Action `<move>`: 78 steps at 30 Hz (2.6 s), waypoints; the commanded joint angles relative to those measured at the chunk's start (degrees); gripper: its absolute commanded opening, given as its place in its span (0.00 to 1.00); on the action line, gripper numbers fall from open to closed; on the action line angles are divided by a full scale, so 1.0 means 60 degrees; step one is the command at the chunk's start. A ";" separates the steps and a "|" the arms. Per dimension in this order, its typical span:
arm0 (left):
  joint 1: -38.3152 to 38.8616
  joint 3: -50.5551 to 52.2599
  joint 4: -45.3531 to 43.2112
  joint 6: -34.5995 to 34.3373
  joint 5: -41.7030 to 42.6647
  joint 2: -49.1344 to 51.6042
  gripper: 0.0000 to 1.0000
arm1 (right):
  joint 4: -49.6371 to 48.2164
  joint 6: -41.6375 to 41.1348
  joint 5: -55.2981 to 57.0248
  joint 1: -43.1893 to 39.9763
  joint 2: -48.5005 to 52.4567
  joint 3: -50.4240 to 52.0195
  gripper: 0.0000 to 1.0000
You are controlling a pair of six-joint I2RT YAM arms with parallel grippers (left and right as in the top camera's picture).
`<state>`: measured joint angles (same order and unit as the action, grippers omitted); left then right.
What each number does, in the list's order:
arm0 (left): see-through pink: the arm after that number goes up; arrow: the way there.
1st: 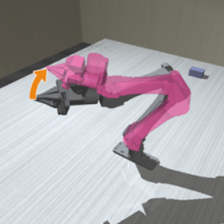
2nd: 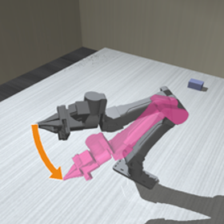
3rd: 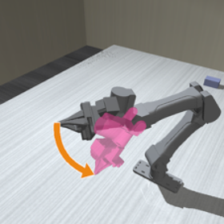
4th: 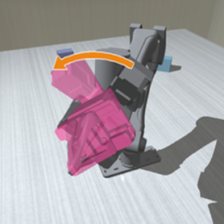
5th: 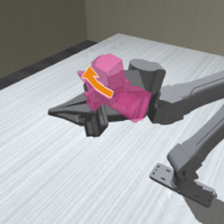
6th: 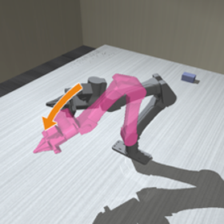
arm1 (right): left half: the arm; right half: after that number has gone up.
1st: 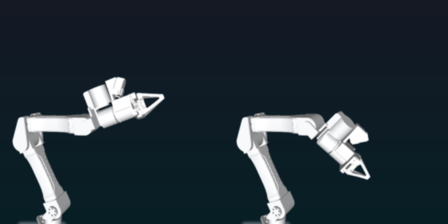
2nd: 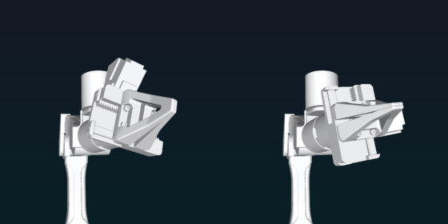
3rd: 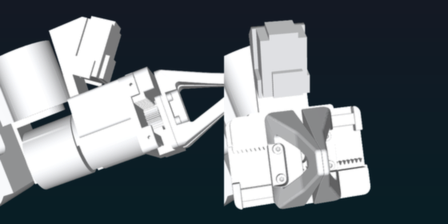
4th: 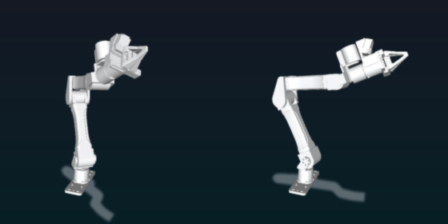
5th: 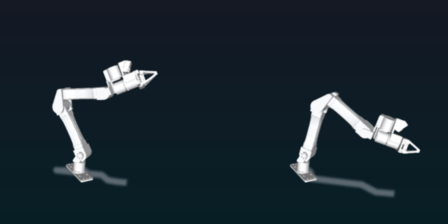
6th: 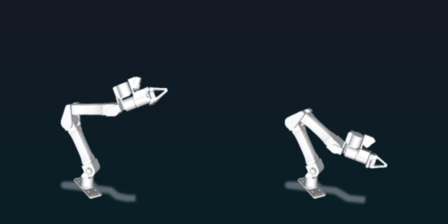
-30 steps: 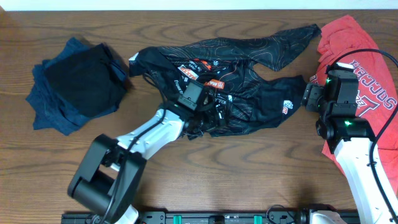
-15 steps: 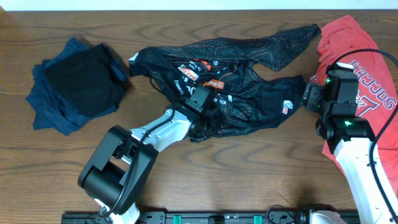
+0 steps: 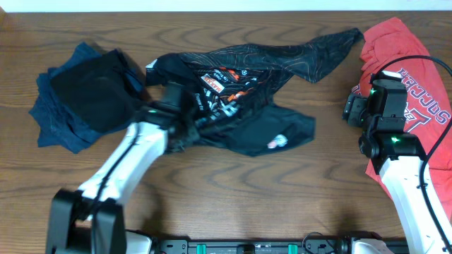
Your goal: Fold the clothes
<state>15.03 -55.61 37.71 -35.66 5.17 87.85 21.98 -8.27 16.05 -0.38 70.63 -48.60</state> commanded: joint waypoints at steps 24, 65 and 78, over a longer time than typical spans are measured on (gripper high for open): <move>0.1687 0.0936 -0.1982 -0.2302 0.1967 0.0809 0.95 | 0.0018 0.0029 0.0004 -0.0062 -0.0102 -0.0055 0.82; 0.1687 0.0933 0.2630 -0.0419 -0.0834 -0.3115 0.06 | 0.1373 0.1290 -0.4197 0.1920 0.2033 -0.0051 0.82; 0.1687 0.0933 0.2699 -0.0419 -0.0831 -0.3067 0.06 | -0.1315 0.1286 -0.2579 0.2699 0.4874 -0.0051 0.76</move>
<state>25.32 -50.09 53.67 -38.89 1.26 69.28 14.72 -1.19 -0.99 15.09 97.67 -48.60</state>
